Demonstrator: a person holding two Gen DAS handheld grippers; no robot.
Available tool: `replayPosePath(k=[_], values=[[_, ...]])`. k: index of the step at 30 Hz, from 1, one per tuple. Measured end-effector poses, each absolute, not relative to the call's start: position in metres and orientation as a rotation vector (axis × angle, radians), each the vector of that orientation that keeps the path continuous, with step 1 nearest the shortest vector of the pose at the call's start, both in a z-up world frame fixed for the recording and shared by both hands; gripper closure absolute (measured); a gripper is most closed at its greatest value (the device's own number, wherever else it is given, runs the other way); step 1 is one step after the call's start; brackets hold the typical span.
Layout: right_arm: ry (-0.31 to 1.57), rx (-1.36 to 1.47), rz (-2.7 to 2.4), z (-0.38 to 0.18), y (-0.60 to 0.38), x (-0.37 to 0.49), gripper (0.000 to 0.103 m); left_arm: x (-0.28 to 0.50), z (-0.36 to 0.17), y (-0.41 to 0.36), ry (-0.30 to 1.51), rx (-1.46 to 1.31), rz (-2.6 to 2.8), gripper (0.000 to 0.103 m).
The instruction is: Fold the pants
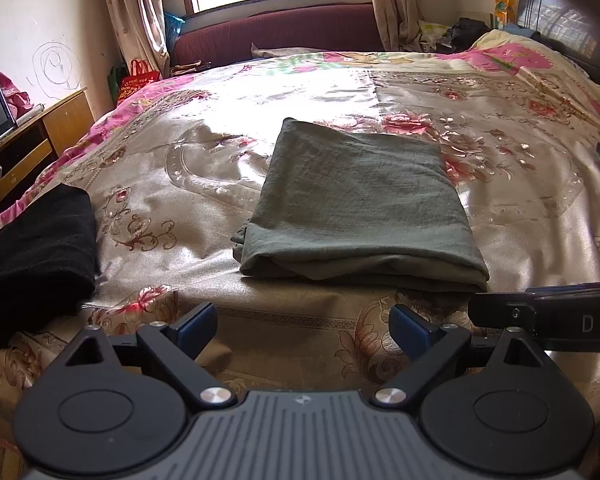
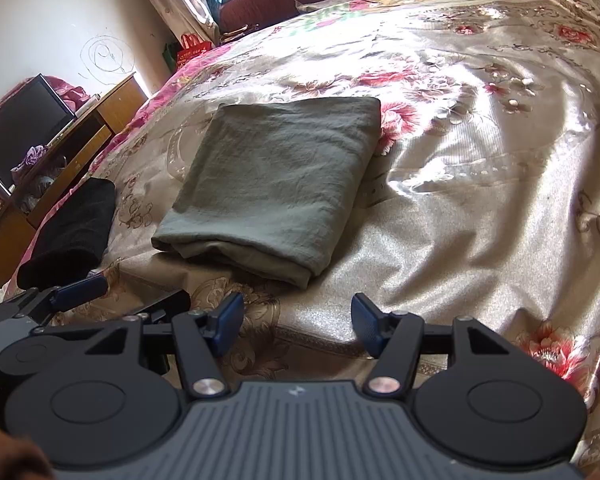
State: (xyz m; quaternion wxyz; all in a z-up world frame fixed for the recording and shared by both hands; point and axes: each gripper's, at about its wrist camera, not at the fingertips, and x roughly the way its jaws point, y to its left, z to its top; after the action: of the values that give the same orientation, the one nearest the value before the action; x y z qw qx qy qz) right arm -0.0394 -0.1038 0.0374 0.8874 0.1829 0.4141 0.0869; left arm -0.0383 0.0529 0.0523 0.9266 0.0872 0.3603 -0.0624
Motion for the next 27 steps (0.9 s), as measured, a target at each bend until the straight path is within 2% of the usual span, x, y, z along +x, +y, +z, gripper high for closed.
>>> replayPosePath(k=[27], values=[[0.867, 0.373, 0.187, 0.0348, -0.102, -0.0393, 0.04, -0.041, 0.053, 0.053, 0.722, 0.192, -0.106, 0.0]])
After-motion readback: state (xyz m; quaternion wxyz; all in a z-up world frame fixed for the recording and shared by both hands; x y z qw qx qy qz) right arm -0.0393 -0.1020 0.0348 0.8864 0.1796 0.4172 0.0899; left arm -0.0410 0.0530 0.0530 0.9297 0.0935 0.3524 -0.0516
